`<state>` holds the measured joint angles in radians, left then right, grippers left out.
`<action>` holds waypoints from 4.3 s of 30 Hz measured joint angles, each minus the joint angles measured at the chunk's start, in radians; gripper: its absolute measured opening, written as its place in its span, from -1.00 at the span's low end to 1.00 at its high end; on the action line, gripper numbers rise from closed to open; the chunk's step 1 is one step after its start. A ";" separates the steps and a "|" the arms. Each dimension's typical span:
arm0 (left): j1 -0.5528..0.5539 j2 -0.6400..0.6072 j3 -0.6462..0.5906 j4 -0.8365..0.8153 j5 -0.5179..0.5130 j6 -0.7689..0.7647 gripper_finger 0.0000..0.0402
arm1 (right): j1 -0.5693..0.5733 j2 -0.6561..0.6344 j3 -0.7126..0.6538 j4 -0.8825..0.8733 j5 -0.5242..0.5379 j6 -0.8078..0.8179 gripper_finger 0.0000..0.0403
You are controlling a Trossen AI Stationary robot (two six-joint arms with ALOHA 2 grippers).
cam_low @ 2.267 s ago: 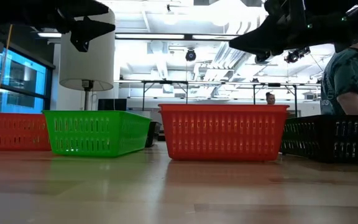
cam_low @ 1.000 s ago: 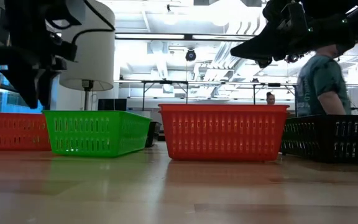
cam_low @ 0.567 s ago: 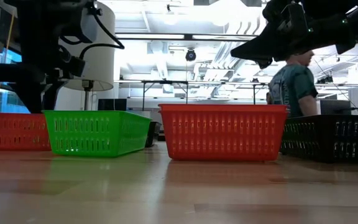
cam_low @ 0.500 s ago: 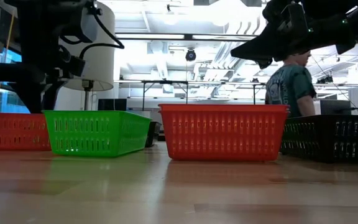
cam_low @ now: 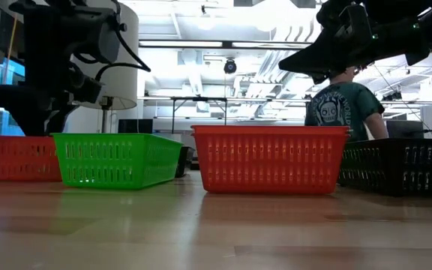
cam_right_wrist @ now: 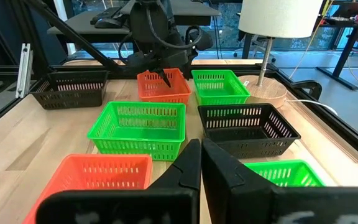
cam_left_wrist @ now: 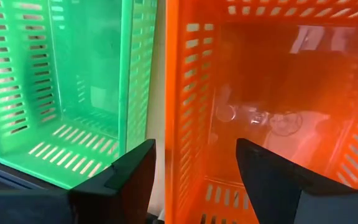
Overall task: Stack baskets by color
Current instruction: Stack the orange bin on the orange bin
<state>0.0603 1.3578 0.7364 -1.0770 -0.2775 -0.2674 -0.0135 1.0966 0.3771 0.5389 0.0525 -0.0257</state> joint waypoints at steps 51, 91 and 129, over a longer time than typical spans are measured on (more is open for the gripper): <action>0.011 -0.114 0.314 -0.306 -0.024 0.061 -1.00 | 0.000 0.000 0.000 -0.014 0.000 0.001 -1.00; -0.112 0.410 0.790 0.432 0.164 0.541 -1.00 | 0.001 -0.019 0.001 0.067 0.135 -0.008 -1.00; -0.097 0.491 0.791 0.303 0.109 0.655 -0.84 | 0.001 -0.018 0.001 0.039 0.136 0.003 -1.00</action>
<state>-0.0364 1.8485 1.5270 -0.7741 -0.1688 0.3881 -0.0124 1.0782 0.3782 0.5782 0.1883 -0.0230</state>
